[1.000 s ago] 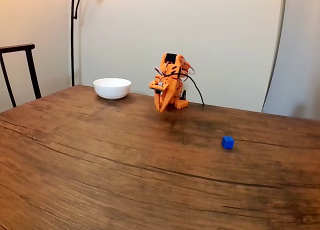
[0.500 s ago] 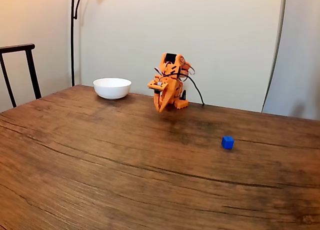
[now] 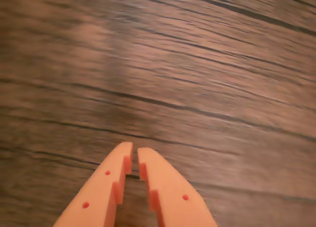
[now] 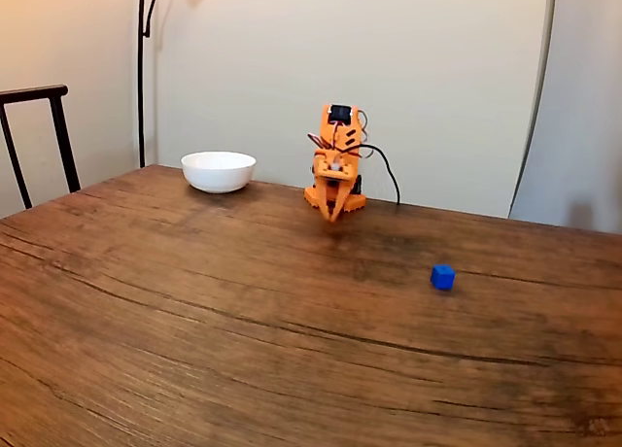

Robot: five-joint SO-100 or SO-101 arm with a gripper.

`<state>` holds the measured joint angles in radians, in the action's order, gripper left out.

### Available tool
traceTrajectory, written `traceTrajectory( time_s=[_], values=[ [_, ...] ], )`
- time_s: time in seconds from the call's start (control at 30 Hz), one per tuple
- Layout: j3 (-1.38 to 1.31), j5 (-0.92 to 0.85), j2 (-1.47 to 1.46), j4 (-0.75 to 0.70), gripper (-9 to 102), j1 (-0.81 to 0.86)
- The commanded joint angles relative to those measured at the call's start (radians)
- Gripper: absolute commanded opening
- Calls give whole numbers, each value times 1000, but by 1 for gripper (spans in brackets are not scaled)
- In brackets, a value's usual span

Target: Grasp the cube and drop it in the bowl

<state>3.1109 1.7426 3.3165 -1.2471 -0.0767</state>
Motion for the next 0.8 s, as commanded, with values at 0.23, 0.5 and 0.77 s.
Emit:
traceTrajectory(
  time_s=[0.23,0.5,0.77],
  values=[
    [-15,-72,3,245,0,-267],
    [-37,-138,3,273,0,-357],
    [-137,-127,3,273,0,-357]
  ],
)
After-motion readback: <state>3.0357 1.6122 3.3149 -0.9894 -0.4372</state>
